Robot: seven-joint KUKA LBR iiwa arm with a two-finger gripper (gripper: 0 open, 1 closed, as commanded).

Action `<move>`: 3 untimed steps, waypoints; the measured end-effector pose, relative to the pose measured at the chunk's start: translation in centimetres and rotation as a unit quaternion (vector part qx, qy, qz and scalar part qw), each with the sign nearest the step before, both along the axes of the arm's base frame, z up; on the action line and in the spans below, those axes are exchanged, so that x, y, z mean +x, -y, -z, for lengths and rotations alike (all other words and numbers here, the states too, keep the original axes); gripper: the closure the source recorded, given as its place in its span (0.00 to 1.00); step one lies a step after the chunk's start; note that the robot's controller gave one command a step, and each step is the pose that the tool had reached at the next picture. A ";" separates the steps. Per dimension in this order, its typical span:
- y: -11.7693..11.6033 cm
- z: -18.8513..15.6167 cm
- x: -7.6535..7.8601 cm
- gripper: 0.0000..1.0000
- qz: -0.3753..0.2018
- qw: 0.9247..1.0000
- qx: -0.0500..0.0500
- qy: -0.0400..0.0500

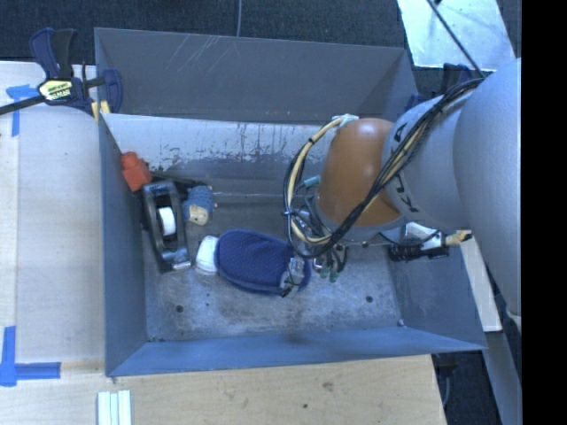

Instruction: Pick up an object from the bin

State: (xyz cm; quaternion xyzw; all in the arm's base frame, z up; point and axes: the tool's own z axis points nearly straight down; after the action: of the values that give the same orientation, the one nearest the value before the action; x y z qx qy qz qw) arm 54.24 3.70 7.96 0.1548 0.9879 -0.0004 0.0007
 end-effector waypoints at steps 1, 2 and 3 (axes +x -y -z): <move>0.0 -0.1 0.2 1.00 -0.001 1.000 0.000 0.002; -0.2 0.1 -3.2 1.00 -0.012 1.000 0.000 0.002; 0.1 0.7 -5.1 1.00 -0.004 1.000 0.001 0.005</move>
Offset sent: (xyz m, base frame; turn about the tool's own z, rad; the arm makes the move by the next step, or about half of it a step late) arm 0.0000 0.0000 0.0000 0.0000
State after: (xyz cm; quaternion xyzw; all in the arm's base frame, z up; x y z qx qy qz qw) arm 49.11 3.63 7.23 0.1508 0.9885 0.0009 0.0056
